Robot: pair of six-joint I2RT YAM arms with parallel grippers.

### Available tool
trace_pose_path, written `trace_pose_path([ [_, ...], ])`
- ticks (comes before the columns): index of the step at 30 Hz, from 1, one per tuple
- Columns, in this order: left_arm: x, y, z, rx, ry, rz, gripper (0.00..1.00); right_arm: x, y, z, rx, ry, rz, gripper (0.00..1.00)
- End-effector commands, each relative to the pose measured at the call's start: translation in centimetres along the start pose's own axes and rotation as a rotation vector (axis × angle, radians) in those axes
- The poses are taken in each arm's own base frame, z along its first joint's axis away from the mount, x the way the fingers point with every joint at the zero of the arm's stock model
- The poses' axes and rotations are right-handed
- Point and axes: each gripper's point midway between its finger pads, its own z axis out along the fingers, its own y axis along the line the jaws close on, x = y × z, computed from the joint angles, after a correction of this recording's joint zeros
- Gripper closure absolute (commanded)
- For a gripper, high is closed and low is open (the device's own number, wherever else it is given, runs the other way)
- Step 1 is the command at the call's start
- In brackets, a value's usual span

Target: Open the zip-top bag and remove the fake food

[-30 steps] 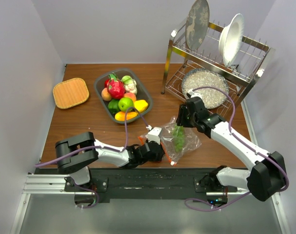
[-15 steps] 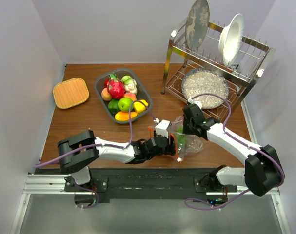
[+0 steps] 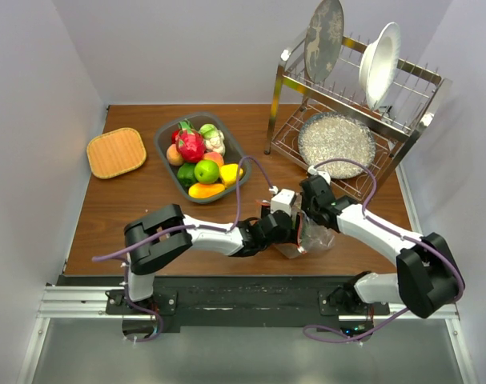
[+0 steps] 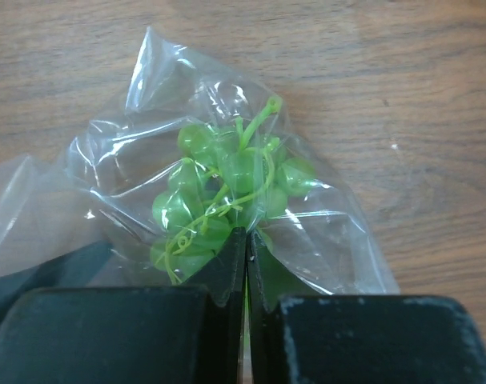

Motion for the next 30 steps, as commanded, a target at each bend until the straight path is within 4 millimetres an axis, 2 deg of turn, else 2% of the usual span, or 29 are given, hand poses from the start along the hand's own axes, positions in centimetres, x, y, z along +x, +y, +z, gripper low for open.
trace_pose_path([
  [1, -1.4, -0.8, 1.3, -0.01, -0.034, 0.036, 0.14, 0.7, 3.0, -1.0, -0.173, 0.03, 0.023, 1.0],
  [5, -0.7, -0.9, 1.8, -0.01, -0.022, 0.044, 0.16, 0.2, 3.1, -1.8, -0.185, 0.014, 0.033, 1.0],
  [10, -1.2, -1.6, 2.8, -0.025, -0.04, 0.054, 0.17, -0.5, 3.8, -2.6, -0.216, 0.008, 0.044, 1.0],
  [11, -0.9, -1.1, 2.9, -0.063, -0.034, 0.069, 0.18, -0.5, 3.7, -2.6, -0.212, 0.013, 0.045, 1.0],
  [13, -1.2, -1.3, 3.5, -0.097, -0.043, 0.07, 0.22, -0.7, 3.8, -2.8, -0.215, 0.008, 0.046, 1.0],
  [14, -0.9, -0.5, 3.7, -0.147, -0.039, 0.072, 0.23, -0.9, 3.9, -3.1, -0.22, 0.001, 0.049, 1.0],
  [16, -0.6, 0.0, 4.2, -0.186, -0.037, 0.059, 0.27, -1.0, 3.8, -3.4, -0.22, -0.001, 0.053, 1.0],
  [20, -0.8, 0.8, 4.3, -0.23, -0.07, 0.043, 0.34, -1.4, 3.5, -3.9, -0.211, -0.017, 0.058, 1.0],
  [23, -1.5, 0.7, 4.1, -0.228, -0.086, 0.045, 0.42, -1.4, 2.5, -3.6, -0.17, -0.015, 0.056, 1.0],
  [24, -1.7, 0.5, 4.0, -0.224, -0.091, 0.041, 0.5, -1.3, 2.3, -3.5, -0.158, -0.015, 0.055, 1.0],
  [26, -1.7, 0.6, 3.9, -0.221, -0.094, 0.044, 0.56, -1.4, 1.4, -3.3, -0.123, -0.024, 0.057, 1.0],
  [27, -1.8, 0.6, 3.8, -0.22, -0.095, 0.044, 0.64, -1.5, 1.0, -3.3, -0.105, -0.032, 0.057, 1.0],
  [30, -1.8, 0.6, 3.3, -0.208, -0.093, 0.03, 0.68, -2.1, -0.6, -3.1, -0.029, -0.057, 0.059, 1.0],
])
